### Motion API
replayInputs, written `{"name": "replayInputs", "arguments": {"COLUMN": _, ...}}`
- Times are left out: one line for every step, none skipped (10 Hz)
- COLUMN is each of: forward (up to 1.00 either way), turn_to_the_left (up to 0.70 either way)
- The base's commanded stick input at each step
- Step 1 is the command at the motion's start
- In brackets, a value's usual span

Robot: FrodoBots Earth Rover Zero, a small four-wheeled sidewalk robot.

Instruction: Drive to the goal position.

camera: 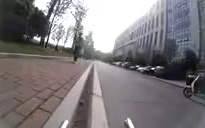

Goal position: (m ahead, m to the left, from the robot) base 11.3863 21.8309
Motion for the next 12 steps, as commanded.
{"name": "replayInputs", "arguments": {"forward": 0.00, "turn_to_the_left": 0.00}}
{"name": "replayInputs", "arguments": {"forward": 0.00, "turn_to_the_left": 0.00}}
{"name": "replayInputs", "arguments": {"forward": 0.00, "turn_to_the_left": 0.00}}
{"name": "replayInputs", "arguments": {"forward": 0.00, "turn_to_the_left": 0.00}}
{"name": "replayInputs", "arguments": {"forward": 0.00, "turn_to_the_left": 0.00}}
{"name": "replayInputs", "arguments": {"forward": 0.00, "turn_to_the_left": -0.45}}
{"name": "replayInputs", "arguments": {"forward": 0.00, "turn_to_the_left": -0.68}}
{"name": "replayInputs", "arguments": {"forward": 0.00, "turn_to_the_left": -0.70}}
{"name": "replayInputs", "arguments": {"forward": 0.00, "turn_to_the_left": -0.70}}
{"name": "replayInputs", "arguments": {"forward": 0.00, "turn_to_the_left": -0.70}}
{"name": "replayInputs", "arguments": {"forward": 0.00, "turn_to_the_left": -0.70}}
{"name": "replayInputs", "arguments": {"forward": 0.00, "turn_to_the_left": -0.70}}
